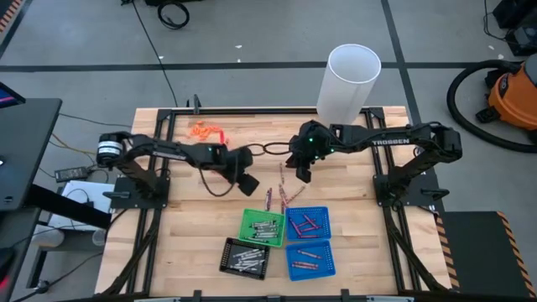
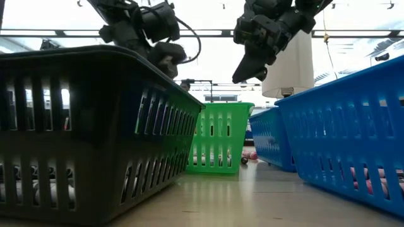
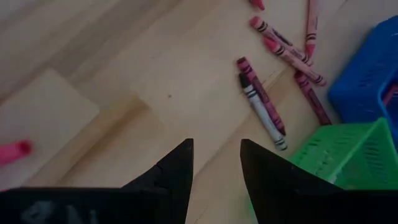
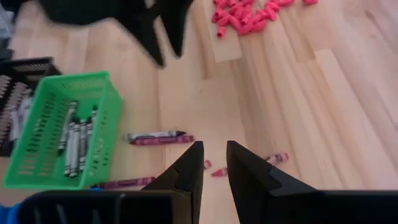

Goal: Sort crayons
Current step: Put the pink crayon into the bottom blue bin

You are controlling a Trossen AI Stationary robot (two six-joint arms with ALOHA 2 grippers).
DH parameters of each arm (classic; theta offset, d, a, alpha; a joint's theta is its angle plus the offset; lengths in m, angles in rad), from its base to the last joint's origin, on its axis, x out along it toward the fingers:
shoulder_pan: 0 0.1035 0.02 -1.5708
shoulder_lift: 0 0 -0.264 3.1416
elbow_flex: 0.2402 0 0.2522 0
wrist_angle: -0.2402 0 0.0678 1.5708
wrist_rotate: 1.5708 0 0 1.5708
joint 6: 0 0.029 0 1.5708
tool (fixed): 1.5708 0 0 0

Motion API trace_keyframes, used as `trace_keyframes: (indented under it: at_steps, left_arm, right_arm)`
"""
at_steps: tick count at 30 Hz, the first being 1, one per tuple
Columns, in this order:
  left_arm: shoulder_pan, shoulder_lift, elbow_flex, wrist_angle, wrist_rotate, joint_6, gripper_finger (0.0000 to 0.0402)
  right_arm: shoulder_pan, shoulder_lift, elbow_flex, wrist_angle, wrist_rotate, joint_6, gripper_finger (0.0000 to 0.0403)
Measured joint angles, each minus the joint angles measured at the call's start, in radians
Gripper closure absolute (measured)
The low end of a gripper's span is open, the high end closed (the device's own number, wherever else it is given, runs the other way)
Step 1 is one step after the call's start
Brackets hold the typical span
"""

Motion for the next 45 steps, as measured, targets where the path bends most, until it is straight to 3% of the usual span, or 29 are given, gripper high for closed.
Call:
trace_keyframes:
  at_steps: [6, 11, 16, 23, 29, 38, 45]
  left_arm:
    - [-0.061, 0.086, 0.107, -0.005, -0.153, 0.044, 0.0259]
    - [-0.041, 0.179, 0.189, -0.029, -0.161, 0.084, 0.0259]
    - [-0.034, 0.192, 0.206, -0.048, -0.197, 0.126, 0.0259]
    - [-0.036, 0.054, 0.148, -0.163, -0.234, 0.287, 0.0259]
    - [-0.036, -0.104, 0.043, -0.114, -0.296, 0.378, 0.0259]
    - [-0.014, -0.243, -0.062, -0.134, -0.312, 0.395, 0.0259]
    - [0.019, -0.289, -0.06, -0.174, -0.325, 0.372, 0.0259]
  right_arm:
    - [0.0, -0.011, 0.0, -0.052, 0.062, 0.021, 0.0325]
    - [0.002, -0.03, 0.0, -0.175, 0.197, 0.057, 0.0325]
    - [0.001, -0.059, -0.014, -0.186, 0.22, 0.078, 0.0325]
    - [0.002, -0.12, -0.187, 0.065, 0.221, 0.154, 0.0325]
    - [0.003, -0.085, -0.284, 0.28, 0.252, 0.223, 0.0321]
    - [0.015, 0.157, -0.166, 0.28, 0.302, 0.237, 0.0254]
    - [0.059, 0.253, -0.073, 0.218, 0.401, 0.313, 0.0224]
